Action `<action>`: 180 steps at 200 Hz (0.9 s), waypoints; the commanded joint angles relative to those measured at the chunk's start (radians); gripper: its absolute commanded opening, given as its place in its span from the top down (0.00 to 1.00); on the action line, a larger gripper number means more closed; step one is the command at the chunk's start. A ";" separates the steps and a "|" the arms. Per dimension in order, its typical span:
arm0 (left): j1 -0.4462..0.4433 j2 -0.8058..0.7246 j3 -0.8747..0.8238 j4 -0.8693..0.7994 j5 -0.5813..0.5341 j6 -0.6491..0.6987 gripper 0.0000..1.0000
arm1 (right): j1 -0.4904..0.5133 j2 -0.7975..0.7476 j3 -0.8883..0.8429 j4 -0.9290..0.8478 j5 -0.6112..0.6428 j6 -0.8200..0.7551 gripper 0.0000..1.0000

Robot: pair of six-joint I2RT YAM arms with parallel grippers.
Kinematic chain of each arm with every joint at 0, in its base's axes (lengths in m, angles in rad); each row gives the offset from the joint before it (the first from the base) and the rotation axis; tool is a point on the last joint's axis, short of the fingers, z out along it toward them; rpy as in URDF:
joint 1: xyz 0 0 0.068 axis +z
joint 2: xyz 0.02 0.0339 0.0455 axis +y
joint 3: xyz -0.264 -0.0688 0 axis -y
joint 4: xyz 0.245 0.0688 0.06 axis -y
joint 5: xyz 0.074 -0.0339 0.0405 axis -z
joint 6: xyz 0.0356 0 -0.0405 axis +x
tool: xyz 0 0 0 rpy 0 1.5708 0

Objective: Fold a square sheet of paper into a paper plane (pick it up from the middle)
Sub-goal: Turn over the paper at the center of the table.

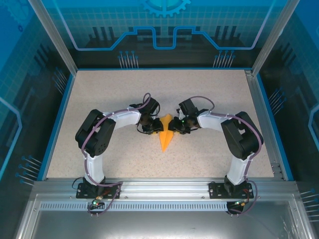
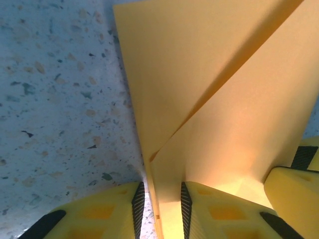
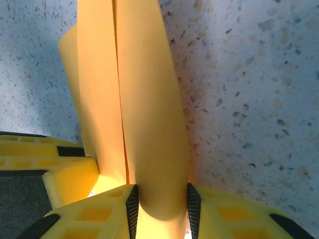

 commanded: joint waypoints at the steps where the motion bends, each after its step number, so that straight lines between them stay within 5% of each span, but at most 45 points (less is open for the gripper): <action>1: 0.005 0.031 -0.001 -0.019 -0.007 0.021 0.72 | 0.003 -0.013 0.009 0.024 -0.038 0.028 0.63; 117: 0.006 0.023 -0.017 -0.009 -0.027 -0.010 0.74 | 0.032 -0.143 -0.230 0.272 -0.038 0.233 0.57; 180: 0.006 0.009 -0.030 -0.005 -0.027 -0.014 0.74 | 0.033 -0.074 -0.171 0.303 -0.074 0.228 0.57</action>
